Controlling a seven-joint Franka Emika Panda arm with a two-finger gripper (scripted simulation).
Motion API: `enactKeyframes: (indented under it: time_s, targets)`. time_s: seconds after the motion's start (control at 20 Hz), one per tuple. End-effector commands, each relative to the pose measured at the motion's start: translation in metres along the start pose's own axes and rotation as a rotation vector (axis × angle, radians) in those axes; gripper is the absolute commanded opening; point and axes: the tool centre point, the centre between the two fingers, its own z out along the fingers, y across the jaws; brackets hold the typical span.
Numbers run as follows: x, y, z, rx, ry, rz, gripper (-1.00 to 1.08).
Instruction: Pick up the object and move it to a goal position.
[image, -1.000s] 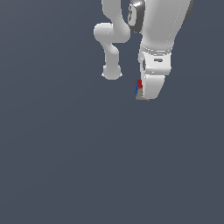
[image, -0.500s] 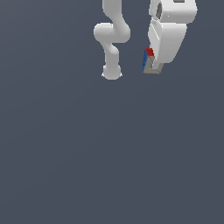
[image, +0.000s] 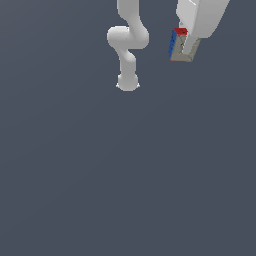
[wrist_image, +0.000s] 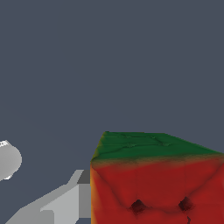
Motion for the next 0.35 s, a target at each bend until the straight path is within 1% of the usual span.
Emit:
enactKeyframes:
  time_s: [0.0,0.3]
  targets:
    - [0.0006,-0.0006,-0.0087,-0.001,0.0,0.001,-1.0]
    - [0.0014,-0.0002,-0.0134,-0.001,0.0,0.001,-1.0]
